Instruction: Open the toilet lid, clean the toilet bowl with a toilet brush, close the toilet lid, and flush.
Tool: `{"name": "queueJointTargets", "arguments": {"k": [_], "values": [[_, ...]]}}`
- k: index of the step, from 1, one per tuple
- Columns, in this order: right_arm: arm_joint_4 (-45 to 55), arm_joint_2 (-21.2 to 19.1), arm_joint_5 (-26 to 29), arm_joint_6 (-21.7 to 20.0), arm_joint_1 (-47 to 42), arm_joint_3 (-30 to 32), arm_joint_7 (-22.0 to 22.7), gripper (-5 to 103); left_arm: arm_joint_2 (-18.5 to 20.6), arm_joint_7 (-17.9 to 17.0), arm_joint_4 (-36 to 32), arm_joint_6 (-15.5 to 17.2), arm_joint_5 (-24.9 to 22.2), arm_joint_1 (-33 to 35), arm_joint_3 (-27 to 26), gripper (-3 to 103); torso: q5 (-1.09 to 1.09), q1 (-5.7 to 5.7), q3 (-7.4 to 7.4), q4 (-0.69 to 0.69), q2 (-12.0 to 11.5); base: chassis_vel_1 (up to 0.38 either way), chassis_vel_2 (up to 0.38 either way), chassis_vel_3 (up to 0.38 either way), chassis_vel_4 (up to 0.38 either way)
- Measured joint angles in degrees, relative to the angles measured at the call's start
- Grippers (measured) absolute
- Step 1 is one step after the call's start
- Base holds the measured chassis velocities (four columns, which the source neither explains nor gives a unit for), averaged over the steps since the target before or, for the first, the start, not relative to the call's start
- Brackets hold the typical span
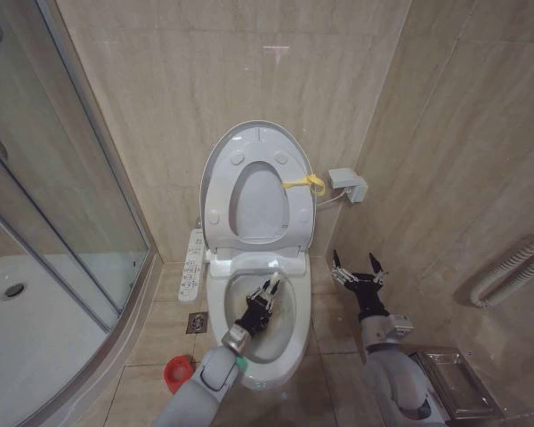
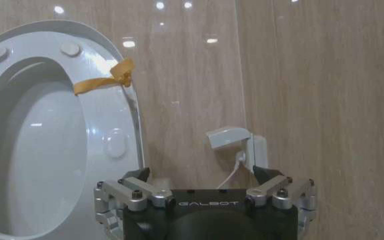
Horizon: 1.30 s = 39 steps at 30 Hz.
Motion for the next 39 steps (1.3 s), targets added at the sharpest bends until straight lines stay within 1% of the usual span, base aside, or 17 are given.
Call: {"name": "queueJointTargets", "arguments": {"k": [2, 6, 11, 16, 18, 19, 23, 31, 36, 39], "values": [[0.00, 0.00, 0.00, 0.00, 0.00, 0.00, 0.00, 100, 0.16, 0.00, -0.43, 0.00, 0.02, 0.56, -0.22, 18, 0.00, 0.00, 0.00, -0.01, 0.00, 0.000, 0.000, 0.000, 0.000], [0.00, 0.00, 0.00, 0.00, 0.00, 0.00, 0.00, 100, 1.16, 0.07, -3.09, -0.51, 0.44, 4.81, -1.69, 18, 0.01, 0.00, 0.00, 0.01, 0.00, 0.000, 0.000, 0.000, 0.000], [0.00, 0.00, 0.00, 0.00, 0.00, 0.00, 0.00, 100, 1.22, 0.24, -3.22, -1.25, 1.07, 5.16, -2.16, 18, 0.01, 0.00, 0.00, 0.01, 0.00, 0.000, 0.000, 0.000, 0.000], [0.00, 0.00, 0.00, 0.00, 0.00, 0.00, 0.00, 100, -0.02, 0.15, -2.89, -1.22, 1.13, 2.56, -1.62, 18, 0.01, 0.00, 0.00, 0.00, 0.00, 0.000, 0.000, 0.000, 0.000], [0.00, 0.00, 0.00, 0.00, 0.00, 0.00, 0.00, 100, -0.53, 0.11, -2.22, -0.69, 1.17, 0.07, -0.01, 18, 0.01, 0.00, 0.00, -0.01, 0.00, 0.000, 0.000, 0.000, 0.000], [0.00, 0.00, 0.00, 0.00, 0.00, 0.00, 0.00, 100, -0.53, 0.11, -2.22, -0.69, 1.17, 0.07, -0.01, 18, 0.01, 0.00, 0.00, -0.01, 0.00, 0.000, 0.000, 0.000, 0.000], [0.00, 0.00, 0.00, 0.00, 0.00, 0.00, 0.00, 100, -1.42, 0.02, -0.09, -0.39, 1.36, -3.46, 2.36, 18, 0.02, 0.00, 0.00, -0.01, 0.00, 0.000, 0.000, 0.000, 0.000], [0.00, 0.00, 0.00, 0.00, 0.00, 0.00, 0.00, 100, -3.72, 0.04, 2.78, -0.88, 1.02, -5.52, 3.81, 18, 0.02, 0.00, 0.00, 0.00, 0.00, 0.000, 0.000, 0.000, 0.000], [0.00, 0.00, 0.00, 0.00, 0.00, 0.00, 0.00, 100, -4.72, 0.12, 6.03, -1.75, 1.02, -6.07, 4.17, 18, 0.02, 0.00, 0.01, 0.01, 0.00, 0.000, 0.000, 0.000, 0.000], [0.00, 0.00, 0.00, 0.00, 0.00, 0.00, 0.00, 100, -4.98, 0.14, 6.41, -1.84, 0.98, -6.66, 4.21, 18, 0.02, 0.00, 0.01, 0.01, 0.00, 0.000, 0.000, 0.000, 0.000]]}}
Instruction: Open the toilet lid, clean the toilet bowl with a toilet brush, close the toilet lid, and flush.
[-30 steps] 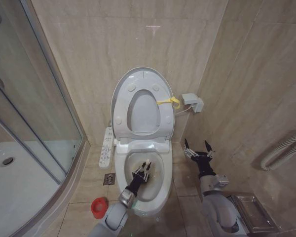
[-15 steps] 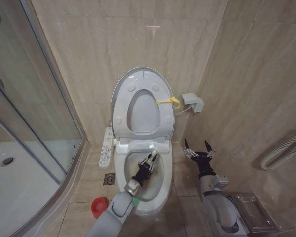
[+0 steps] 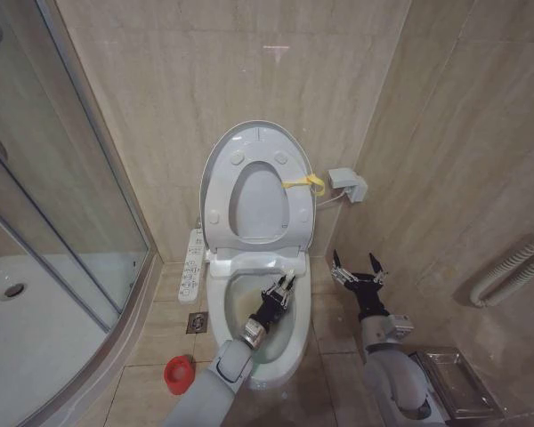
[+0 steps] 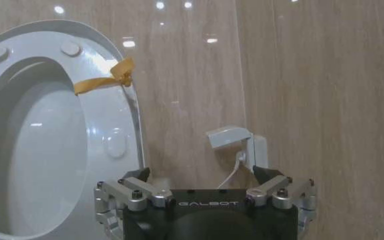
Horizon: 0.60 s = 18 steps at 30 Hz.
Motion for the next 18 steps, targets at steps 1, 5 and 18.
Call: {"name": "queueJointTargets", "arguments": {"k": [1, 5, 18], "values": [[0.00, 0.00, 0.00, 0.00, 0.00, 0.00, 0.00, 100, -0.11, 0.02, -0.28, 0.02, -0.08, -0.48, 0.03, 18, 0.00, 0.00, 0.00, 0.00, 0.00, 0.000, 0.000, 0.000, 0.000], [0.00, 0.00, 0.00, 0.00, 0.00, 0.00, 0.00, 100, -0.51, 0.02, -1.55, 0.26, -0.46, -1.45, 0.14, 18, 0.00, 0.00, 0.00, -0.02, 0.00, 0.000, 0.000, 0.000, 0.000], [0.00, 0.00, 0.00, 0.00, 0.00, 0.00, 0.00, 100, -1.44, 0.07, -1.25, 0.60, -0.65, -1.89, 0.85, 18, 0.00, 0.00, 0.00, -0.01, 0.00, 0.000, 0.000, 0.000, 0.000]]}}
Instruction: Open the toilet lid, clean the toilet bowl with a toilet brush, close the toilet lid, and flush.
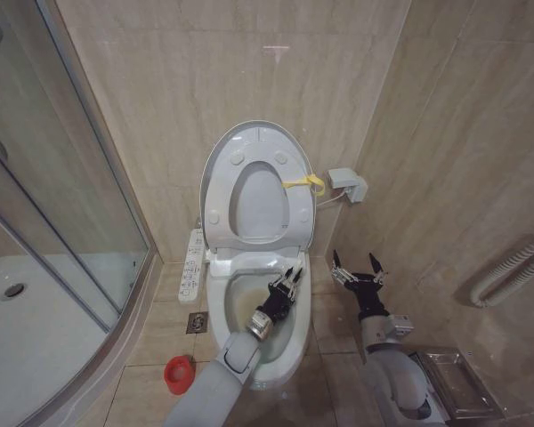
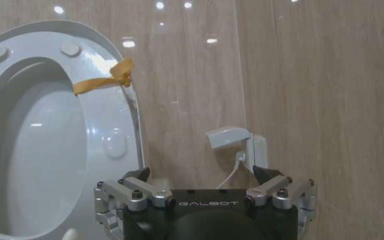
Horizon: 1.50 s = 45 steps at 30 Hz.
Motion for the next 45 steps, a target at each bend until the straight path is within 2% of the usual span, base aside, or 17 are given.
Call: {"name": "queueJointTargets", "arguments": {"k": [5, 12, 18, 25, 31, 36, 41, 45], "values": [[0.00, 0.00, 0.00, 0.00, 0.00, 0.00, 0.00, 100, -0.21, 0.03, 3.74, -0.60, 0.34, -0.57, -0.05, 18, 0.00, 0.00, 0.00, 0.01, 0.00, 0.000, 0.000, 0.000, 0.000], [0.00, 0.00, 0.00, 0.00, 0.00, 0.00, 0.00, 100, -0.91, 0.08, 1.45, -0.23, -0.69, -0.98, 0.18, 18, 0.00, 0.00, 0.00, -0.01, 0.00, 0.000, 0.000, 0.000, 0.000], [0.00, 0.00, 0.00, 0.00, 0.00, 0.00, 0.00, 100, -1.66, 0.10, 5.19, -0.87, 0.08, -1.53, 0.21, 18, 0.00, 0.00, 0.00, 0.01, 0.00, 0.000, 0.000, 0.000, 0.000], [0.00, 0.00, 0.00, 0.00, 0.00, 0.00, 0.00, 100, -1.73, 0.07, 2.14, -0.17, -0.73, -1.68, 0.81, 18, 0.00, 0.00, 0.00, 0.00, 0.00, 0.000, 0.000, 0.000, 0.000], [0.00, 0.00, 0.00, 0.00, 0.00, 0.00, 0.00, 100, -2.26, 0.00, 6.36, -1.07, 1.04, -1.80, 0.57, 18, 0.00, 0.00, 0.00, 0.01, 0.00, 0.000, 0.000, 0.000, 0.000], [0.00, 0.00, 0.00, 0.00, 0.00, 0.00, 0.00, 100, -1.90, -0.12, 2.18, -0.18, 0.12, -1.87, 0.72, 18, 0.00, 0.00, -0.01, -0.01, 0.00, 0.000, 0.000, 0.000, 0.000], [0.00, 0.00, 0.00, 0.00, 0.00, 0.00, 0.00, 100, -2.03, -0.04, 5.75, -0.88, 1.21, -1.87, 0.78, 18, 0.00, 0.00, 0.00, 0.01, 0.00, 0.000, 0.000, 0.000, 0.000], [0.00, 0.00, 0.00, 0.00, 0.00, 0.00, 0.00, 100, -2.22, -0.02, 5.54, -0.88, 1.08, -1.86, 0.75, 18, 0.00, 0.00, 0.00, 0.01, 0.00, 0.000, 0.000, 0.000, 0.000]]}}
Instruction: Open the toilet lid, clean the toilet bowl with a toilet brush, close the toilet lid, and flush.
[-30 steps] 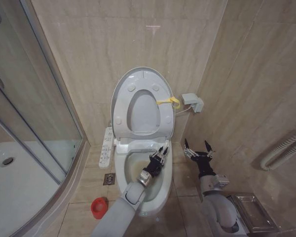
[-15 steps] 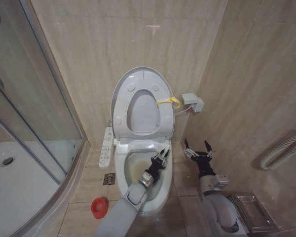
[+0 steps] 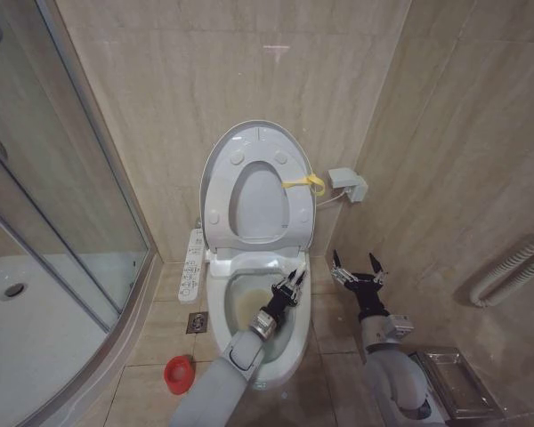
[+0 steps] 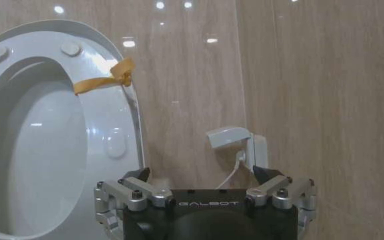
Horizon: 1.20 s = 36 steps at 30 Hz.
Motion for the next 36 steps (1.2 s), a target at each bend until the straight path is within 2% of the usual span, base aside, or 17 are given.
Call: {"name": "queueJointTargets", "arguments": {"k": [4, 10, 16, 21, 28, 32, 36], "values": [[0.00, 0.00, 0.00, 0.00, 0.00, 0.00, 0.00, 100, -0.17, 0.07, -2.35, 0.77, -1.07, -0.45, 0.12, 18, 0.00, 0.00, -0.01, -0.02, 0.00, 0.000, 0.000, 0.000, 0.000], [0.00, 0.00, 0.00, 0.00, 0.00, 0.00, 0.00, 100, -0.35, 0.19, 0.67, 0.26, -0.17, -0.73, -0.11, 18, 0.00, 0.00, 0.00, 0.00, 0.00, 0.000, 0.000, 0.000, 0.000], [0.00, 0.00, 0.00, 0.00, 0.00, 0.00, 0.00, 100, -0.31, 0.21, -2.72, 0.94, -1.49, -1.11, 0.03, 18, 0.00, 0.00, -0.01, -0.02, 0.00, 0.000, 0.000, 0.000, 0.000], [0.00, 0.00, 0.00, 0.00, 0.00, 0.00, 0.00, 100, -0.40, 0.27, 0.93, 0.04, -0.34, -0.73, 0.50, 18, 0.00, 0.00, 0.00, 0.00, 0.00, 0.000, 0.000, 0.000, 0.000], [0.00, 0.00, 0.00, 0.00, 0.00, 0.00, 0.00, 100, -0.43, -0.02, -2.15, 0.73, -1.68, -1.22, 0.39, 18, 0.00, -0.01, -0.01, -0.02, 0.01, 0.000, 0.000, 0.000, 0.000], [0.00, 0.00, 0.00, 0.00, 0.00, 0.00, 0.00, 100, -0.68, 0.06, 1.12, 0.27, -0.57, -0.94, 0.90, 18, 0.00, 0.00, 0.00, -0.01, 0.00, 0.000, 0.000, 0.000, 0.000], [0.00, 0.00, 0.00, 0.00, 0.00, 0.00, 0.00, 100, -0.66, 0.05, 0.79, 0.28, -0.34, -0.62, 0.90, 18, -0.01, 0.00, 0.00, -0.01, 0.00, 0.000, 0.000, 0.000, 0.000]]}}
